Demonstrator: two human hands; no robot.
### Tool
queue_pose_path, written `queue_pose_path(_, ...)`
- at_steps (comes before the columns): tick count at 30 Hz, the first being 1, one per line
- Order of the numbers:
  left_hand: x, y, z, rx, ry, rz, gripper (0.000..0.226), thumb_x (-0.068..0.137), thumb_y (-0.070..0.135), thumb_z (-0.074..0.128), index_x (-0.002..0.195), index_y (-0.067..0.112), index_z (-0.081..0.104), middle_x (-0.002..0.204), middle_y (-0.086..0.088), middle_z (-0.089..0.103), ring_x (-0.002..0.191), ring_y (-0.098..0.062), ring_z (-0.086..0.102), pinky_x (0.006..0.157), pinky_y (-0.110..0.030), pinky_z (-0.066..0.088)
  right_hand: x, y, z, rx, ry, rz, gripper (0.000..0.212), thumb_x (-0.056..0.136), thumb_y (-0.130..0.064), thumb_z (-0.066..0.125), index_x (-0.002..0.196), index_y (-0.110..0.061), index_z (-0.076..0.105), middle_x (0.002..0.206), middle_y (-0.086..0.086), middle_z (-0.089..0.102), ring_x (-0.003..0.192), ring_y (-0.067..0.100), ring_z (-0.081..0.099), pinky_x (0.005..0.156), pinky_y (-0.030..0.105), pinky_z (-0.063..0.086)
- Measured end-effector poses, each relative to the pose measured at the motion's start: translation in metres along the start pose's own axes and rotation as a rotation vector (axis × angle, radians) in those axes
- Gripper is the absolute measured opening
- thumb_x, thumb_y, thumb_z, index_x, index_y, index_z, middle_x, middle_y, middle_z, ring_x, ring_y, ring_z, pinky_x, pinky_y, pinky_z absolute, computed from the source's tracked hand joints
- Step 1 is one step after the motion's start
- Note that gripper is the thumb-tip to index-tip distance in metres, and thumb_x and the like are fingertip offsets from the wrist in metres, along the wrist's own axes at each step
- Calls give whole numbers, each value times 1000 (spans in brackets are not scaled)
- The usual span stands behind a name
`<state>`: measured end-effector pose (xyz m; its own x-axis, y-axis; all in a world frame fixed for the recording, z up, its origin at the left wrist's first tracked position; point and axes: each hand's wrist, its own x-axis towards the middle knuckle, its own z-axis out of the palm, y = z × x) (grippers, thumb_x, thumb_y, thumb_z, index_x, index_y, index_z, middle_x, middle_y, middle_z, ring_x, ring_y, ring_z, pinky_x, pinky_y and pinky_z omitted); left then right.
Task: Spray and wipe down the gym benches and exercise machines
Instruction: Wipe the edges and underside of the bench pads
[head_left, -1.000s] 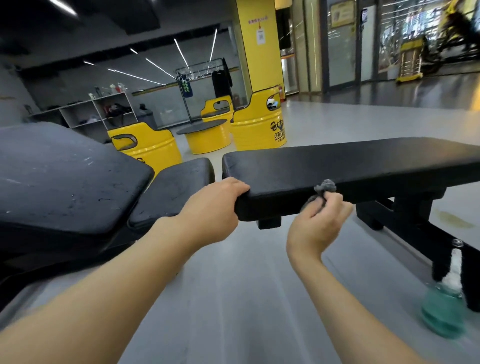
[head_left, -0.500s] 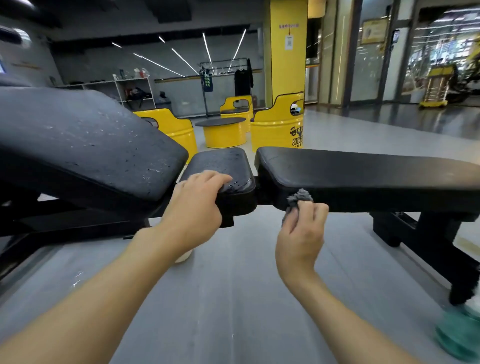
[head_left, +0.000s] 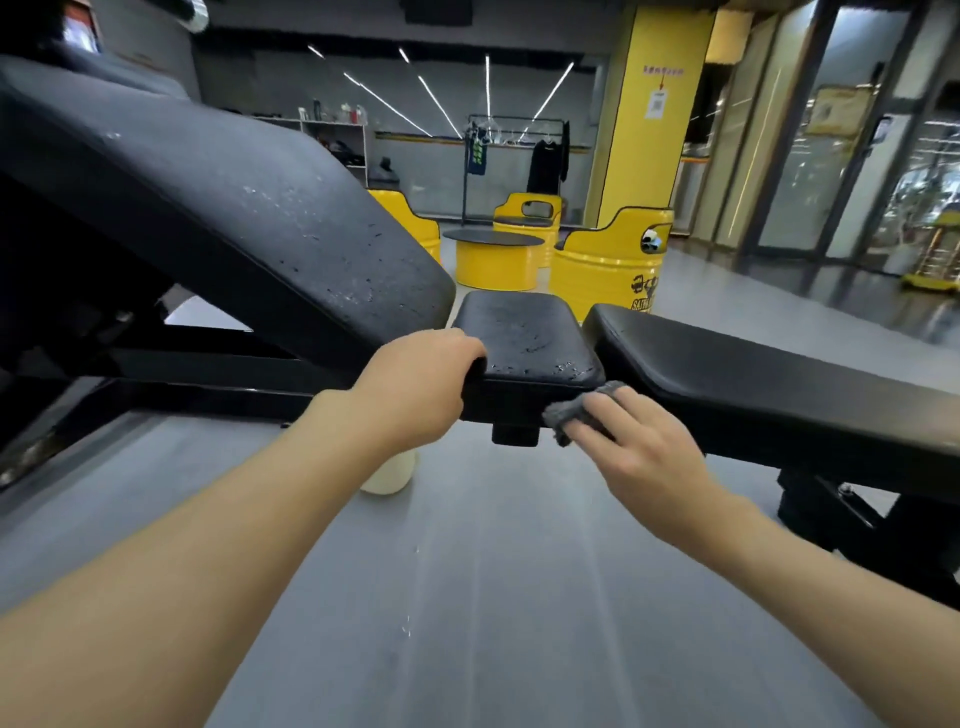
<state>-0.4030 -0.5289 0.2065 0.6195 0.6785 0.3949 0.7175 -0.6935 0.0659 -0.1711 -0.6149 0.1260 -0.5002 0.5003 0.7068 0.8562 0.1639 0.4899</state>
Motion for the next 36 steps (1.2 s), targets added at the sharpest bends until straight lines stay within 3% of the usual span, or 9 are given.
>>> queue_pose_path(7,2,-4,-2,60,-27,79,24,88,2,49,103,19,57,108,0,60,93,-24,56,65,-34,36,67,-57,15,9,76,-53,21,88,7,53,74,-6,60,75,11,51,62,25,39,56,37,34)
queue_pose_path(15,-7,-6,-1,55,-61,130,26,86,-4,47,99,19,43,114,-2,52,102,-26,54,67,-36,37,16,-10,-16,-38,-85,-125,28,99,0,41,93,0,68,88,14,60,73,32,52,67,40,47)
queue_pose_path(19,-14,-6,-10,-32,-66,90,32,88,0,46,112,18,57,117,-1,57,105,-26,56,73,-38,43,57,-48,6,9,-3,-70,28,95,5,41,79,-4,62,78,11,53,64,27,41,58,38,41)
queue_pose_path(21,-21,-14,-23,-100,51,45,39,90,4,47,118,22,65,117,2,64,107,-25,58,82,-38,48,81,-67,14,78,41,-6,30,95,3,38,80,-5,62,81,11,56,65,27,40,57,39,40)
queue_pose_path(24,-34,-38,-50,-105,396,111,41,82,10,39,98,19,76,100,2,73,96,-26,62,96,-37,42,103,-86,10,177,72,5,27,90,8,43,92,-4,67,90,12,59,71,29,45,62,41,44)
queue_pose_path(26,-38,-58,-70,-18,567,85,42,76,15,37,88,19,77,104,2,72,105,-24,63,106,-42,34,119,-98,4,210,112,-87,25,90,9,46,98,-2,68,94,14,61,75,31,48,70,40,47)
queue_pose_path(30,-50,-94,-109,90,606,-257,46,78,29,42,113,28,71,157,-14,33,152,-31,15,122,-51,4,177,-118,3,171,106,-237,23,93,6,46,100,-1,67,99,15,60,79,30,49,75,40,48)
queue_pose_path(33,-62,-120,-117,-10,589,-340,40,85,28,47,118,30,68,166,-20,4,154,-29,-9,124,-51,-4,180,-114,9,96,69,-294,23,95,3,45,105,0,66,99,14,60,79,30,50,70,40,47)
queue_pose_path(36,-74,-135,-110,-58,639,-254,47,80,28,42,118,26,70,166,-21,0,155,-28,-10,125,-44,-2,151,-100,6,89,5,-341,27,99,-1,41,105,0,68,96,13,61,78,32,53,67,41,48)
